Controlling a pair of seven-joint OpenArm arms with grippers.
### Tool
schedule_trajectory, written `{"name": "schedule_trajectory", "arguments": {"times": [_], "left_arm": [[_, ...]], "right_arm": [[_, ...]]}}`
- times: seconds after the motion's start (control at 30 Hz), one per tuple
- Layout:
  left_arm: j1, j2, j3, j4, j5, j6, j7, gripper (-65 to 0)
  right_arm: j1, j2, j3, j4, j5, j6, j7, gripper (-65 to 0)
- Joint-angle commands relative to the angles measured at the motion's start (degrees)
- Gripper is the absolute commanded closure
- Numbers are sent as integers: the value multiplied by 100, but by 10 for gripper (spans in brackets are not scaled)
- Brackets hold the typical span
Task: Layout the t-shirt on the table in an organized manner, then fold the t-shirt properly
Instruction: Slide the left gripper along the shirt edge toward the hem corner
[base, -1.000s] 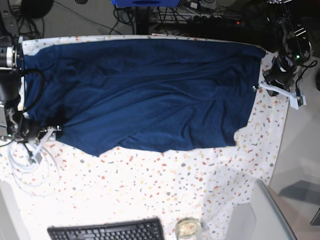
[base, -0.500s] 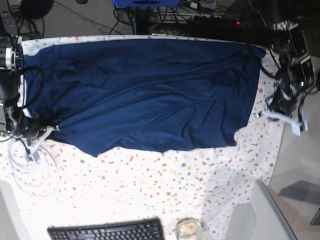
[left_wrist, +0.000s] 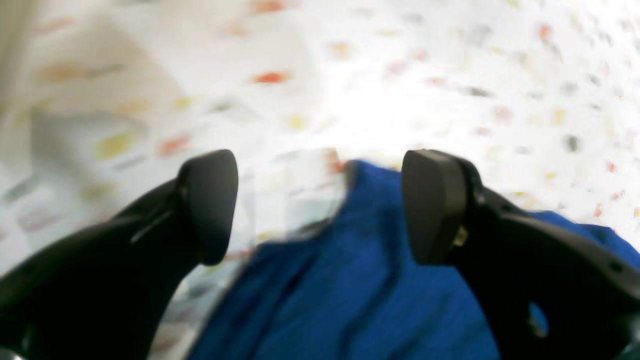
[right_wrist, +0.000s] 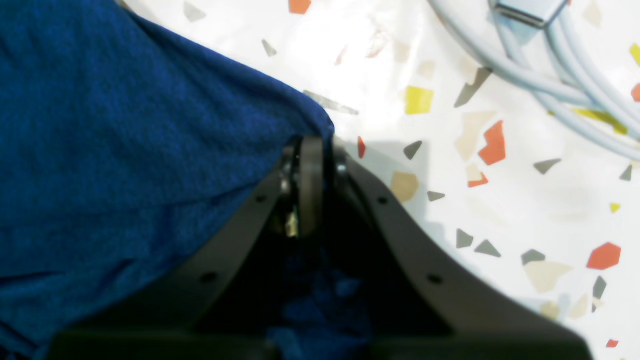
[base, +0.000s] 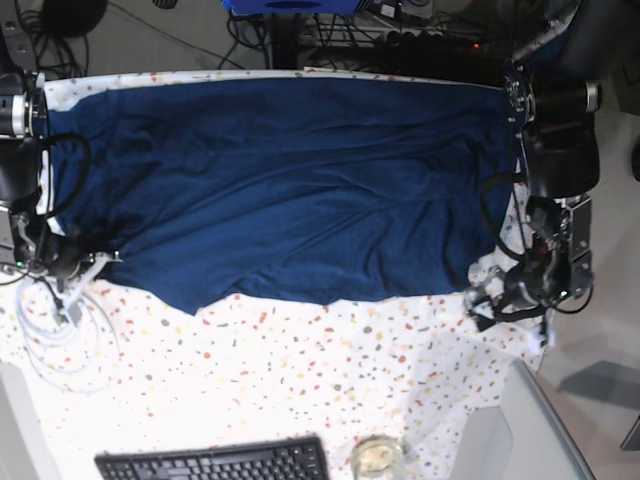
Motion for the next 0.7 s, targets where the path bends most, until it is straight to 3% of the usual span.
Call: {"name": "schedule_trajectory", "arguments": {"times": [0.0, 0.17, 0.27, 0.4, 0.5, 0.67], "left_arm": [[-217, -93, 67, -126, -20, -1, -222, -454], [-560, 30, 409, -1023, -12, -1, -758, -405], [-560, 92, 533, -1348, -3, -1, -1189, -336], [-560, 189, 779, -1876, -3, -1, -1813, -183], [-551, 215, 823, -2034, -3, 16, -2068, 0], [-569, 162, 840, -1805, 6, 25, -2094, 0]], "right_arm": [[95, 69, -11, 30, -58, 35, -83, -2], [95, 78, -11, 30, -58, 35, -83, -2], [95, 87, -11, 30, -58, 35, -83, -2], [95, 87, -11, 30, -58, 35, -83, -2], [95, 87, -11, 30, -58, 35, -83, -2], [95, 87, -11, 30, -58, 35, -83, -2]]}}
